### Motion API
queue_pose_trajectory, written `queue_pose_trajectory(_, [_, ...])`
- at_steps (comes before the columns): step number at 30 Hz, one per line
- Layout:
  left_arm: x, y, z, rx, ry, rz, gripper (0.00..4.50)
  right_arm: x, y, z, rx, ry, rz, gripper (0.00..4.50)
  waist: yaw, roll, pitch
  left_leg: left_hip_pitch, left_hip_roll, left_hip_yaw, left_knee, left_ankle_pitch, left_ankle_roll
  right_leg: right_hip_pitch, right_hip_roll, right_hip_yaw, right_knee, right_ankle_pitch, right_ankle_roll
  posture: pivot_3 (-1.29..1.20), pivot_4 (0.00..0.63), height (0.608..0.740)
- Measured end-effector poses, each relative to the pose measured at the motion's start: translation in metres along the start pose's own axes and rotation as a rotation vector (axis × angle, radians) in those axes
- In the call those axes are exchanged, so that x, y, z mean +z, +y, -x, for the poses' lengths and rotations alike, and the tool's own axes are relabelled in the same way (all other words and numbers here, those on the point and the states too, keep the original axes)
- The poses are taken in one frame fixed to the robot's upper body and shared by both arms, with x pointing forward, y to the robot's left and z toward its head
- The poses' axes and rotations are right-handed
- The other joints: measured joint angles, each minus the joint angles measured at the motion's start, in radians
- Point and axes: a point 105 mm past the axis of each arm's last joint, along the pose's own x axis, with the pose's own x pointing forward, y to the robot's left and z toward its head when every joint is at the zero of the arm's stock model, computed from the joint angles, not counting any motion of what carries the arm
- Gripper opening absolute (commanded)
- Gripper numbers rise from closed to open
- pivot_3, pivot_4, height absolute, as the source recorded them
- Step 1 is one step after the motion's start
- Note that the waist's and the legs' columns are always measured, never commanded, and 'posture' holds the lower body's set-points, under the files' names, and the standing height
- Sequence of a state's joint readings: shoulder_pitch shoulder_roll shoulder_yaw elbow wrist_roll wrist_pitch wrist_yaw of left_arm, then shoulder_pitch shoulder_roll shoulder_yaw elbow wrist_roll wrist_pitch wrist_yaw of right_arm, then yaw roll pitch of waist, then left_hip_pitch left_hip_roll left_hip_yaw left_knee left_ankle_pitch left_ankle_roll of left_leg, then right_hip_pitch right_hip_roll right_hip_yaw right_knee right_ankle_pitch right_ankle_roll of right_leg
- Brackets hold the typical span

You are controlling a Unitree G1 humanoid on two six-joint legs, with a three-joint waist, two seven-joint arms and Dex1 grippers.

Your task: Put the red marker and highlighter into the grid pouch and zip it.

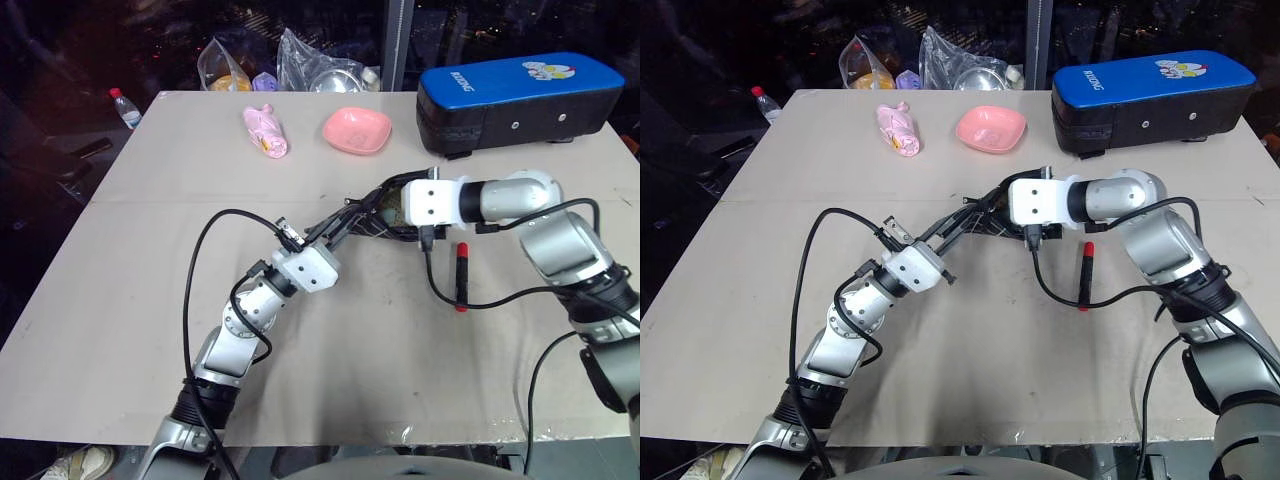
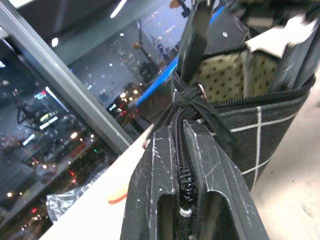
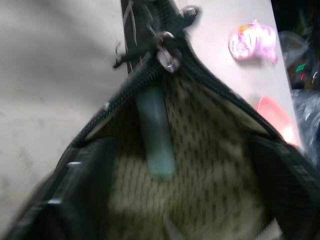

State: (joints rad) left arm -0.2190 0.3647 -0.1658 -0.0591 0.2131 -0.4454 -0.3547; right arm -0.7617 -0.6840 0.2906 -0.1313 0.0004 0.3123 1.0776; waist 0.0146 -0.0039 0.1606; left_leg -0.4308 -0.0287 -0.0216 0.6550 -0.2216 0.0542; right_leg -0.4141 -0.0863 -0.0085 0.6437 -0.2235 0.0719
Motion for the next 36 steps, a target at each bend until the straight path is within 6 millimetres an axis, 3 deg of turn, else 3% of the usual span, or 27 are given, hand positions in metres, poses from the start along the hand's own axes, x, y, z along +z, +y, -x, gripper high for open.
queue_pose_trajectory(2, [-0.005, -0.002, 0.003, -0.016, 0.025, 0.009, 0.00, 0.015, 0.000, 0.037, 0.018, -0.062, -0.165, 4.42, 0.001, 0.000, 0.000, 0.000, 0.000, -0.001, 0.000, 0.000, 0.000, 0.001, -0.001, -0.001, -0.001, 0.000, 0.000, 0.00, 0.150, 0.728])
queue_pose_trajectory(5, [-0.005, -0.003, 0.002, -0.017, 0.026, 0.017, 0.00, 0.023, 0.001, 0.054, -0.016, -0.096, -0.259, 4.42, 0.000, -0.001, -0.001, 0.001, 0.001, -0.002, 0.000, 0.000, 0.000, 0.003, -0.002, -0.002, -0.001, 0.000, 0.000, 0.00, 0.150, 0.728])
queue_pose_trajectory(6, [-0.005, -0.003, 0.002, -0.020, 0.029, 0.019, 0.00, 0.016, 0.007, 0.058, -0.051, -0.080, -0.341, 4.42, 0.001, -0.002, -0.002, 0.001, 0.002, -0.003, 0.000, 0.000, 0.000, 0.003, -0.005, -0.002, -0.001, 0.000, 0.000, 0.00, 0.150, 0.728])
queue_pose_trajectory(10, [-0.006, -0.005, 0.003, -0.028, 0.032, 0.026, 0.00, -0.029, 0.032, 0.057, -0.227, 0.026, -0.702, 4.42, 0.001, -0.002, -0.002, 0.000, 0.001, -0.002, 0.000, 0.000, 0.000, 0.002, -0.006, -0.001, 0.000, 0.000, -0.001, 0.00, 0.150, 0.728])
queue_pose_trajectory(13, [-0.006, -0.006, 0.003, -0.036, 0.032, 0.032, 0.00, -0.041, 0.063, 0.057, -0.290, 0.101, -0.875, 4.42, 0.001, -0.001, -0.002, 0.000, 0.001, -0.003, 0.000, 0.000, 0.000, 0.001, -0.006, -0.002, 0.000, 0.000, -0.001, 0.00, 0.150, 0.728])
queue_pose_trajectory(16, [-0.006, -0.007, 0.004, -0.044, 0.032, 0.033, 0.00, -0.050, 0.088, 0.056, -0.350, 0.178, -0.932, 4.42, 0.001, -0.001, -0.002, 0.000, 0.000, -0.002, 0.000, 0.000, 0.000, 0.002, -0.002, -0.002, -0.001, 0.000, -0.001, 0.00, 0.150, 0.728])
queue_pose_trajectory(25, [-0.007, -0.007, 0.004, -0.046, 0.034, 0.033, 0.00, -0.072, 0.125, 0.048, -0.485, 0.305, -1.111, 4.42, -0.001, -0.002, -0.002, 0.001, 0.000, -0.003, 0.001, 0.001, 0.000, 0.003, 0.000, -0.002, 0.000, 0.000, 0.000, 0.00, 0.150, 0.728])
queue_pose_trajectory(28, [-0.006, -0.009, 0.004, -0.043, 0.033, 0.044, 0.00, -0.078, 0.132, 0.040, -0.530, 0.303, -1.191, 3.62, -0.003, -0.003, -0.003, 0.002, 0.000, -0.003, 0.001, 0.001, 0.000, 0.004, 0.001, -0.002, 0.000, 0.000, 0.000, 0.00, 0.150, 0.728])
queue_pose_trajectory(35, [-0.006, -0.009, 0.003, -0.034, 0.033, 0.052, 0.00, -0.086, 0.127, 0.049, -0.494, 0.392, -1.062, 0.39, -0.003, -0.003, -0.003, 0.003, 0.000, -0.003, 0.001, 0.001, -0.001, 0.004, 0.001, -0.002, 0.000, 0.000, 0.000, 0.00, 0.150, 0.728])
queue_pose_trajectory(36, [-0.006, -0.010, 0.003, -0.031, 0.032, 0.056, 0.00, -0.086, 0.124, 0.054, -0.454, 0.413, -1.028, 0.27, -0.003, -0.002, -0.003, 0.003, 0.000, -0.003, 0.001, 0.001, 0.000, 0.004, 0.001, -0.002, 0.000, 0.000, 0.000, 0.00, 0.150, 0.728])
